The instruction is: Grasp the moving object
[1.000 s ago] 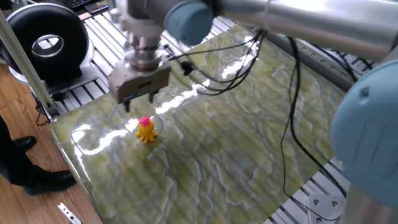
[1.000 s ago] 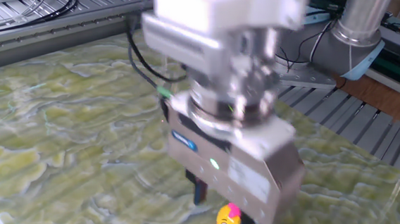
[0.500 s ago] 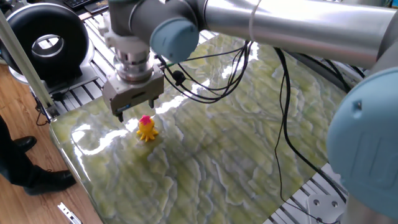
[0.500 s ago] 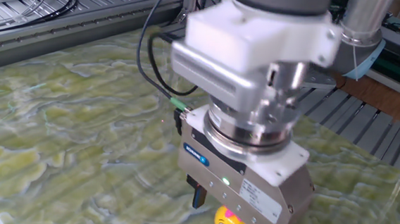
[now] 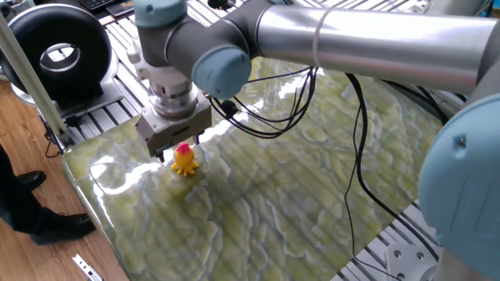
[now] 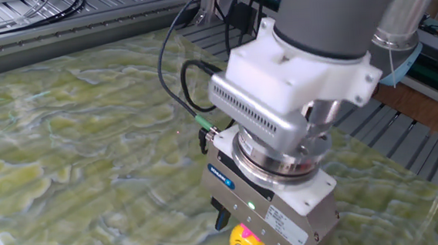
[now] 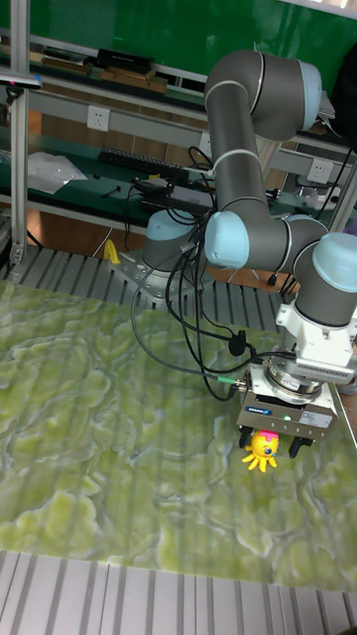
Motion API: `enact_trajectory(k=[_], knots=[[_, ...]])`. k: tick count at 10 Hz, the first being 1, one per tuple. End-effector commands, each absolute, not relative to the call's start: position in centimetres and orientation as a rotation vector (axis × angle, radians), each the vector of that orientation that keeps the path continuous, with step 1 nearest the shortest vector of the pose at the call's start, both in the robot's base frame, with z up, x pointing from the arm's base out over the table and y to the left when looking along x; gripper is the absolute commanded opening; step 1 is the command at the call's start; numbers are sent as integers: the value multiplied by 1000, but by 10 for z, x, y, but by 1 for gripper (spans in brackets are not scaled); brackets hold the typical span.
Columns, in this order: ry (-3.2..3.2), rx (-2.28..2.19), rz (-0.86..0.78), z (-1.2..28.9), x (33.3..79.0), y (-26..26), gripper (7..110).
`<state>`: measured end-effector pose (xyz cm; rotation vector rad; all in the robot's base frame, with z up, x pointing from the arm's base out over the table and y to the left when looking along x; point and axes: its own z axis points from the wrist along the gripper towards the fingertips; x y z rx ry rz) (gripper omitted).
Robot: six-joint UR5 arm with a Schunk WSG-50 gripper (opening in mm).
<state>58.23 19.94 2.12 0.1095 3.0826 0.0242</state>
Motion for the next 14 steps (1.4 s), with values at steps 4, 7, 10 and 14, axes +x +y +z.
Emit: enact_trajectory(k=[4, 7, 10, 14], knots=[[3071, 111, 12, 4, 583, 200, 66], [3084, 144, -40, 2, 580, 192, 44], [3110, 181, -80, 3, 572, 187, 44], [3052, 224, 29, 15, 593, 199, 7]])
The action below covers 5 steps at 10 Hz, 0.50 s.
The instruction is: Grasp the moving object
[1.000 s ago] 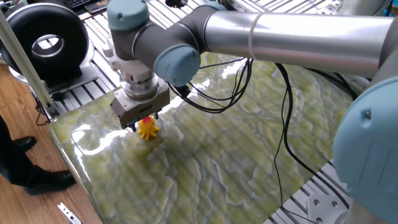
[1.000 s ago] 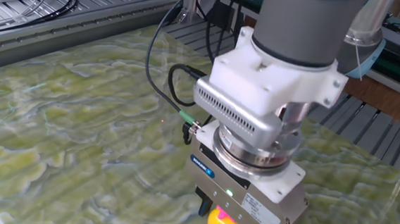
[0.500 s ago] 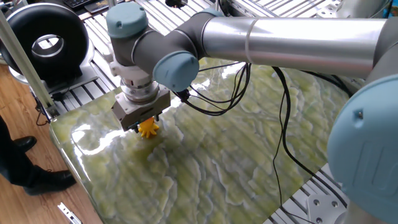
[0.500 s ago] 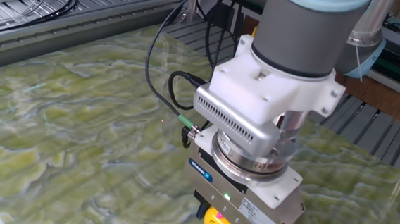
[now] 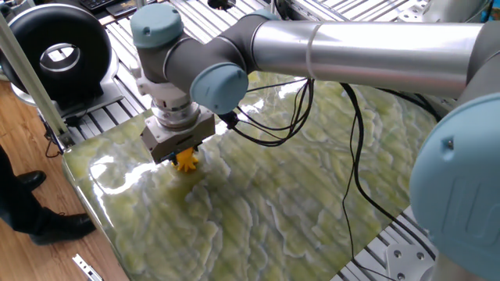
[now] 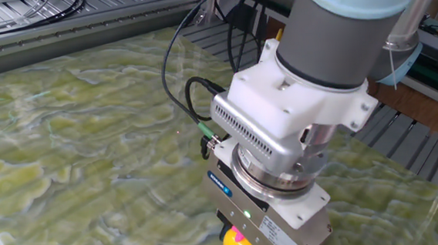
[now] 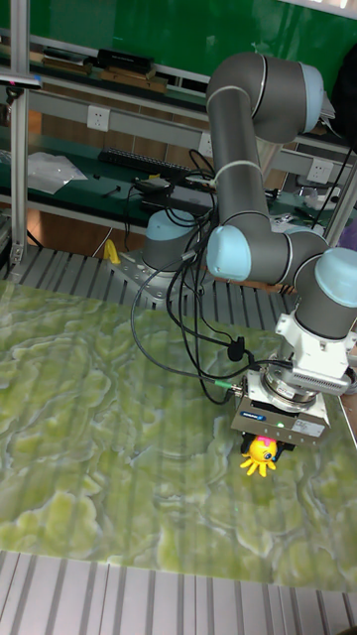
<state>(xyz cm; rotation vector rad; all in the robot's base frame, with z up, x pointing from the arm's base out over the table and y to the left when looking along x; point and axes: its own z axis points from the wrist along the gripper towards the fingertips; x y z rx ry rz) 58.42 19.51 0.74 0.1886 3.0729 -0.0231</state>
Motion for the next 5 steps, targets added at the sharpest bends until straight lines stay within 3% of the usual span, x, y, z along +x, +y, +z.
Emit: enact_trajectory(k=[1, 5], knots=[[3051, 205, 29, 26, 599, 192, 7], [3045, 21, 0, 104, 613, 128, 7]])
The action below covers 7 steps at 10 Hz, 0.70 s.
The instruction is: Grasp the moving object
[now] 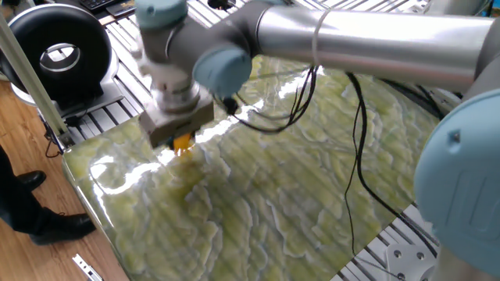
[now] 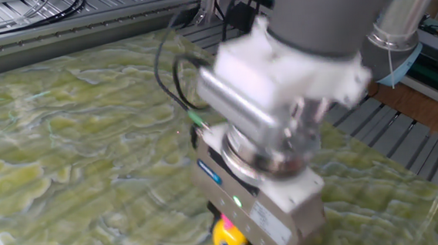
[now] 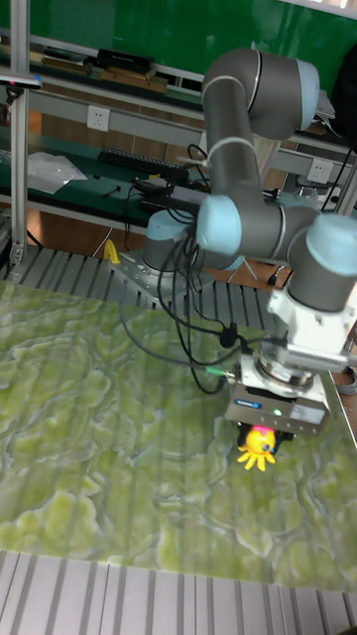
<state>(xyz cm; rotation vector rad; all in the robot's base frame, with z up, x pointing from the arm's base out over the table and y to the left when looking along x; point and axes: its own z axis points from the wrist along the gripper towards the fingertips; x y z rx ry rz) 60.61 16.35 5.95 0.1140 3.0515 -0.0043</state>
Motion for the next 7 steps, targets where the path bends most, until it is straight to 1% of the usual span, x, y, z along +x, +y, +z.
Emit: enact_trajectory(k=[1, 2, 3, 4, 6, 7], knots=[[3033, -46, 4, 120, 612, 107, 7], [3034, -81, 13, 131, 606, 89, 7], [3035, -115, 23, 136, 600, 71, 7], [3046, -135, 14, 131, 591, 49, 7], [3047, -257, -42, 109, 580, 6, 7], [3045, -280, -41, 102, 577, -1, 7]])
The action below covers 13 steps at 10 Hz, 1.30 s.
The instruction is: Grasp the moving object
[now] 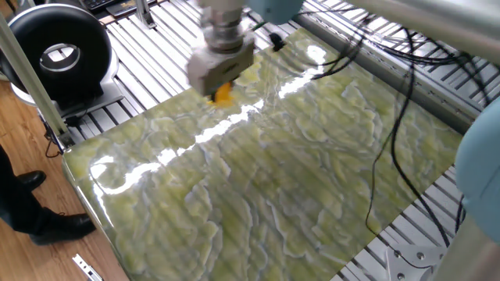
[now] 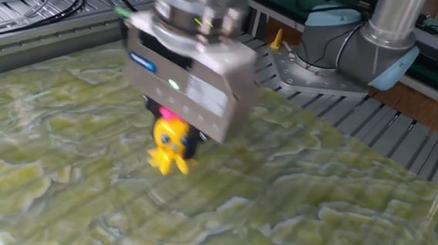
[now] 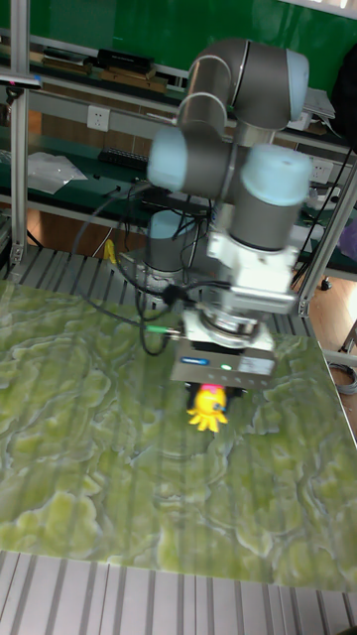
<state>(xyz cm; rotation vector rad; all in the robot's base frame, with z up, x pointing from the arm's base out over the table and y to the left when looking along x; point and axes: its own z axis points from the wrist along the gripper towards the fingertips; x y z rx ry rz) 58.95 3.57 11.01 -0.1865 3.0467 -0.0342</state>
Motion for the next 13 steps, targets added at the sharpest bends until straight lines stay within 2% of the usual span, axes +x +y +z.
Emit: enact_trajectory(k=[1, 4, 5, 13], knots=[[3040, -271, -16, 105, 575, 3, 7], [3044, -198, 16, 126, 577, 32, 7], [3033, -147, 75, 130, 581, 47, 7], [3007, -59, 85, 121, 606, 51, 7]])
